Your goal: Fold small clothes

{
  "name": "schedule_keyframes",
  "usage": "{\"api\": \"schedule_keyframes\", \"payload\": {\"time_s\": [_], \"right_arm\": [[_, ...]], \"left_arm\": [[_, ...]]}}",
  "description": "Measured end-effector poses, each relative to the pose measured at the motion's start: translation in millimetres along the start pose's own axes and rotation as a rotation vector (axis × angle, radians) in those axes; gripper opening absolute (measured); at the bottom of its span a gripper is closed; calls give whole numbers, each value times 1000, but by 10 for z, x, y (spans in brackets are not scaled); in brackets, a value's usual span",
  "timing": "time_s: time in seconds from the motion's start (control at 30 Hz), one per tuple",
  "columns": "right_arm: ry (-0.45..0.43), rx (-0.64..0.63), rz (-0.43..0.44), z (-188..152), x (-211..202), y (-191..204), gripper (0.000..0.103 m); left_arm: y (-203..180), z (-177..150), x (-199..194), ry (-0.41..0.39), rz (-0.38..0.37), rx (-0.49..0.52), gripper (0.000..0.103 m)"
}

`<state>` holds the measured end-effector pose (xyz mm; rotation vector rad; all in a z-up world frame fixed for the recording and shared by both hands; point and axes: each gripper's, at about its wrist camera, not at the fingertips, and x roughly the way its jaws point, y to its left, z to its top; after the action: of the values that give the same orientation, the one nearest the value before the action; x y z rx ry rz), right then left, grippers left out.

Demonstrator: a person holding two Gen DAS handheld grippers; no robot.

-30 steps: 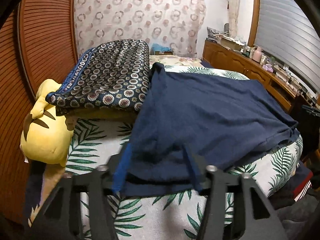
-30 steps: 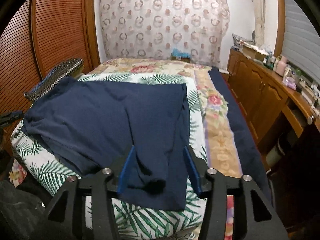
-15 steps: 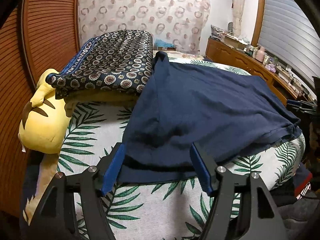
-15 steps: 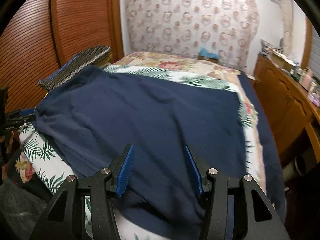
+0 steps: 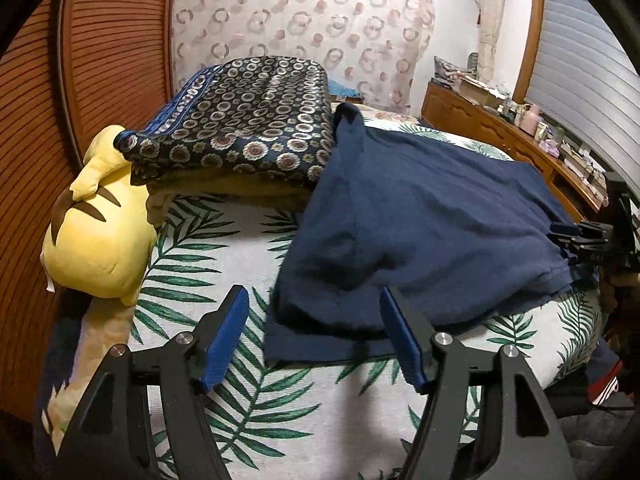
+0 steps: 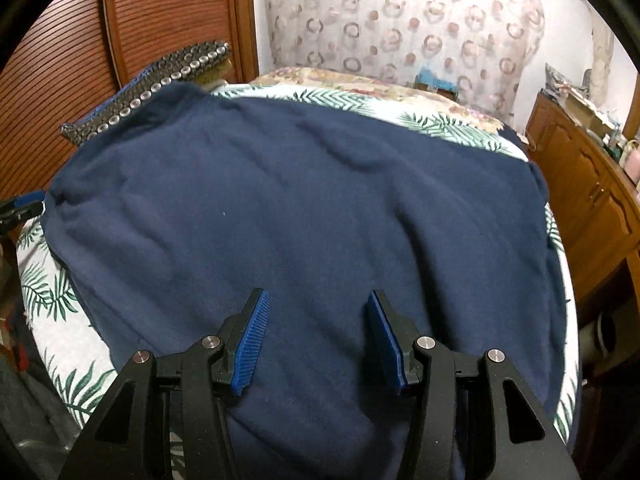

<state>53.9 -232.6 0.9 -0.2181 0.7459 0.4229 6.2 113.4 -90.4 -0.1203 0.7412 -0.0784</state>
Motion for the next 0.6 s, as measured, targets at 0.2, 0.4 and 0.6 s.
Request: {"api": "schedule_keyframes", "payload": {"time_s": [0.2, 0.4, 0.6], "right_arm": [[-25, -4, 2, -45, -35, -31, 56], [-29, -7, 4, -65, -14, -41, 57], [-31, -8, 3, -82, -17, -48, 57]], "left_arm": [[69, 9, 117, 31, -25, -25, 69], [84, -2, 206, 38, -21, -27, 67], [79, 8, 219, 37, -38, -12, 45]]}}
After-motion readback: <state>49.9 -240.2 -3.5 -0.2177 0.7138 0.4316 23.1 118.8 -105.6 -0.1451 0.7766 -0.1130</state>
